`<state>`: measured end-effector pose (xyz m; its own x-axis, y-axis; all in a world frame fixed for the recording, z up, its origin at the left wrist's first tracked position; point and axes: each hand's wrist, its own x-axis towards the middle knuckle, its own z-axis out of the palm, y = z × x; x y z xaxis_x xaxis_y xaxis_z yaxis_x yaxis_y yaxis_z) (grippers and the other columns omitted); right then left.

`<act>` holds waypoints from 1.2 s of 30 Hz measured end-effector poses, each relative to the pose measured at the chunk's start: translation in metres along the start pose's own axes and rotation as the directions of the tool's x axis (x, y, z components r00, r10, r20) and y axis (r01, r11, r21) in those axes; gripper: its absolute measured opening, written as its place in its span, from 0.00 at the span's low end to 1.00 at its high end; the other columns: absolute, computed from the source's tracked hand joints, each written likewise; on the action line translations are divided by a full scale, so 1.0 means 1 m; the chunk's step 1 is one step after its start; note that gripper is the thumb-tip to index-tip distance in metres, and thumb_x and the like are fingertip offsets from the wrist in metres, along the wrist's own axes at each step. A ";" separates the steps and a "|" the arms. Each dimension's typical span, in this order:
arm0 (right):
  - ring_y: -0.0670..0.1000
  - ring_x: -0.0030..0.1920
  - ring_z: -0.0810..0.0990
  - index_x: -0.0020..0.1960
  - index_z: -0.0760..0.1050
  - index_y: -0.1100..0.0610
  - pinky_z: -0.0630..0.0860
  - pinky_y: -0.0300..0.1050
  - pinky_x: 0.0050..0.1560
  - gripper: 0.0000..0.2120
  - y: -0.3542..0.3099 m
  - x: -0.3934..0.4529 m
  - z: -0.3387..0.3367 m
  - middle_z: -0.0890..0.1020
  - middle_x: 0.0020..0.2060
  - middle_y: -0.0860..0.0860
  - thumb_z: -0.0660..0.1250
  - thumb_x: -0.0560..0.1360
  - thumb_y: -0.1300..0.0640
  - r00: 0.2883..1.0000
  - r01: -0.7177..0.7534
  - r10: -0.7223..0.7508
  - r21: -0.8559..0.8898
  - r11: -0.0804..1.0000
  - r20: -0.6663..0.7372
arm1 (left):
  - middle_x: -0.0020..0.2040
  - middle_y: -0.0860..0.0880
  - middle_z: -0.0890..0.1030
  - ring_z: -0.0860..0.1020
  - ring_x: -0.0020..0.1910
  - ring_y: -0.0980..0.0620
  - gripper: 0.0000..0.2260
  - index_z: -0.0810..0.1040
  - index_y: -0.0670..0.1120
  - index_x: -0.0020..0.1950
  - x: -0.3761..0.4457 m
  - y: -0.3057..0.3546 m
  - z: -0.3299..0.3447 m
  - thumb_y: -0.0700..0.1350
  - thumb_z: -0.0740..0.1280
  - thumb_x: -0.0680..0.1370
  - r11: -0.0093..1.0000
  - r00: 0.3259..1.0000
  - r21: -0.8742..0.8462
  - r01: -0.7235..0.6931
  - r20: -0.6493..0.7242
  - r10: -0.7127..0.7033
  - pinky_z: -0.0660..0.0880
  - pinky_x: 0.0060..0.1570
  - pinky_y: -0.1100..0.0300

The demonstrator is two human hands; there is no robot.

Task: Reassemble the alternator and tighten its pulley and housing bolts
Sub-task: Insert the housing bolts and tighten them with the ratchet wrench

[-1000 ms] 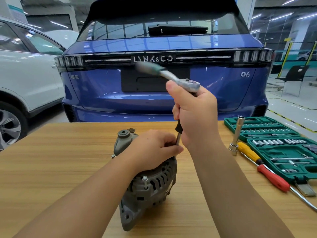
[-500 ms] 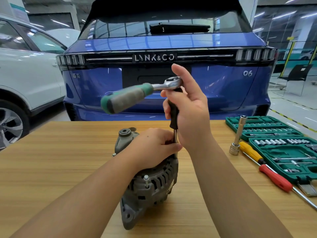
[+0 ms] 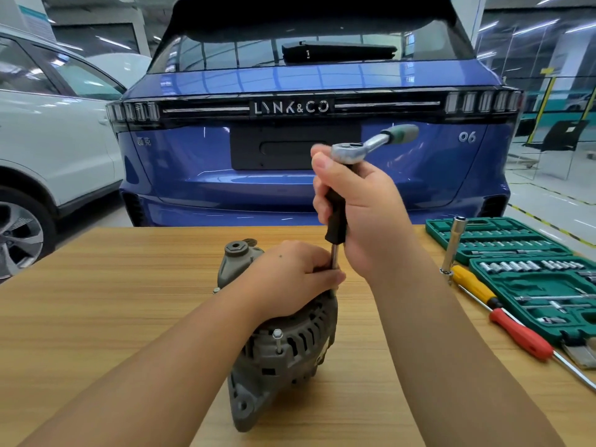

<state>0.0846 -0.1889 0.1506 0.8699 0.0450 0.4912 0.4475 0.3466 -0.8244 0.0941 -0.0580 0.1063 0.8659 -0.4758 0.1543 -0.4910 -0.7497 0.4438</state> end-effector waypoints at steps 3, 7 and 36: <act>0.46 0.36 0.74 0.62 0.74 0.48 0.74 0.43 0.42 0.19 0.008 0.000 -0.002 0.81 0.41 0.47 0.70 0.74 0.61 0.996 0.069 -0.070 0.018 0.997 0.061 | 0.43 0.56 0.83 0.80 0.43 0.60 0.12 0.84 0.55 0.51 0.001 -0.001 0.001 0.58 0.63 0.83 1.000 1.000 -0.001 0.018 -0.004 -0.018 0.80 0.51 0.54; 0.50 0.38 0.78 0.64 0.72 0.48 0.76 0.44 0.39 0.21 0.015 0.001 -0.003 0.82 0.47 0.50 0.66 0.78 0.69 0.960 0.280 -0.279 -0.024 0.960 0.024 | 0.43 0.56 0.83 0.80 0.43 0.59 0.12 0.83 0.56 0.51 0.002 0.001 0.001 0.58 0.62 0.83 0.999 1.000 0.029 0.019 0.009 -0.019 0.80 0.51 0.52; 0.53 0.38 0.74 0.67 0.74 0.56 0.69 0.47 0.40 0.25 0.013 0.002 -0.012 0.80 0.44 0.56 0.52 0.79 0.44 0.961 -0.044 -0.055 0.346 0.937 0.272 | 0.44 0.54 0.84 0.81 0.44 0.57 0.11 0.83 0.54 0.51 -0.001 0.001 -0.003 0.56 0.63 0.83 0.999 1.000 -0.026 0.023 0.016 -0.022 0.79 0.50 0.55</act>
<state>0.0946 -0.1952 0.1373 0.7544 0.2791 0.5941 0.3094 0.6470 -0.6969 0.0930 -0.0574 0.1093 0.8751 -0.4661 0.1301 -0.4684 -0.7483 0.4698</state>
